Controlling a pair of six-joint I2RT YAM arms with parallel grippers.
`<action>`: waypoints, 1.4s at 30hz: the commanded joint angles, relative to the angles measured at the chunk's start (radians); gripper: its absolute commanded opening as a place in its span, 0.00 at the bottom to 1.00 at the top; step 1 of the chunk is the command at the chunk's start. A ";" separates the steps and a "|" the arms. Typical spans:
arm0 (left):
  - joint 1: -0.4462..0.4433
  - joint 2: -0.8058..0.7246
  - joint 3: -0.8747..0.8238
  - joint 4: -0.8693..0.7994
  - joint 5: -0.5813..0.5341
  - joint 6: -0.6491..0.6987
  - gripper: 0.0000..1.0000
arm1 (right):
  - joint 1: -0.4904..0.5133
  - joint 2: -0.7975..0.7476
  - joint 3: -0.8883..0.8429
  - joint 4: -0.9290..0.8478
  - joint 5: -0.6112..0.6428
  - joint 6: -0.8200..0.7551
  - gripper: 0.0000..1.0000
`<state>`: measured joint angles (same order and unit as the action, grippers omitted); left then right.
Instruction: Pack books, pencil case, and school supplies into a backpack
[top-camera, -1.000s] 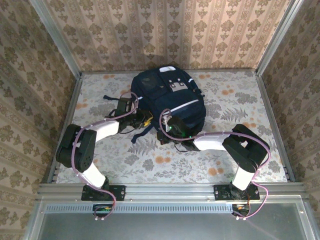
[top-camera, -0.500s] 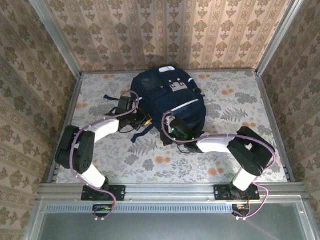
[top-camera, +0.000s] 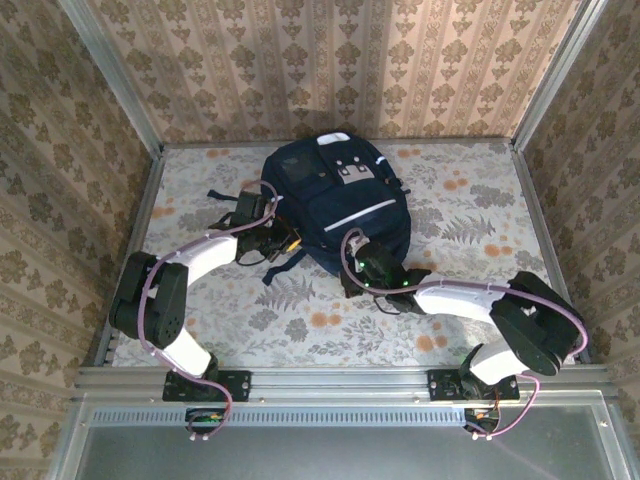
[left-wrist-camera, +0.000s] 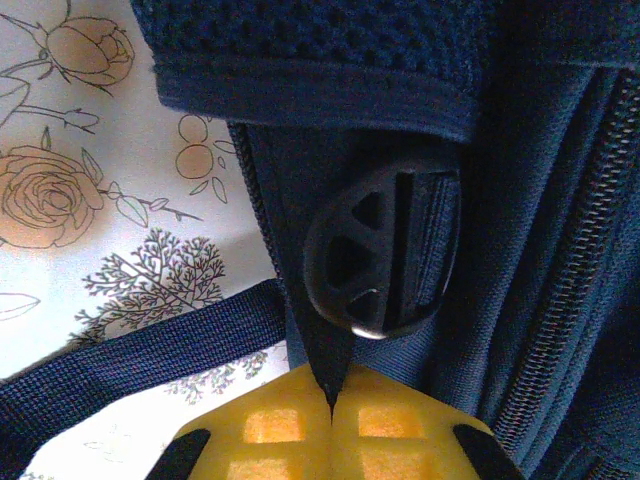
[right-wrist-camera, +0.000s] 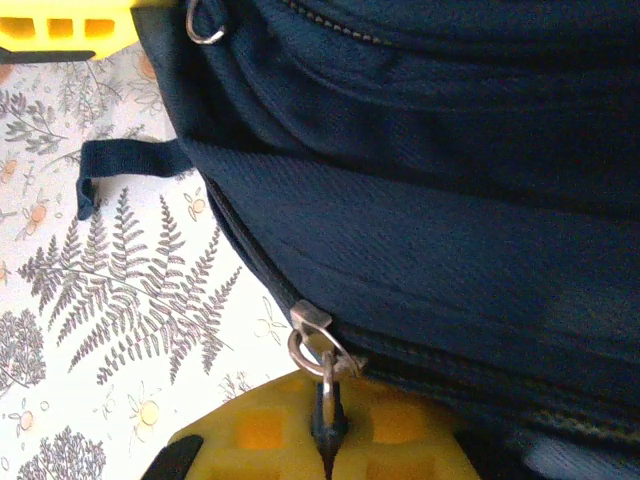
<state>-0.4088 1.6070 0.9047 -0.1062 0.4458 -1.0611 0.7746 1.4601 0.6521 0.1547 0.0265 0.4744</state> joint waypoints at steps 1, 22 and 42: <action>0.048 -0.035 0.013 -0.037 -0.096 0.029 0.00 | -0.030 -0.058 -0.003 -0.175 0.055 -0.034 0.00; 0.057 -0.015 0.065 -0.091 -0.083 0.078 0.00 | -0.213 -0.095 0.118 -0.513 -0.093 -0.049 0.00; 0.064 -0.102 0.252 -0.404 -0.039 0.111 0.43 | -0.009 0.292 0.420 -0.094 -0.298 0.178 0.00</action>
<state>-0.3332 1.5650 1.2304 -0.4942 0.3801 -0.9028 0.7544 1.7164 0.9977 -0.0170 -0.2710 0.6113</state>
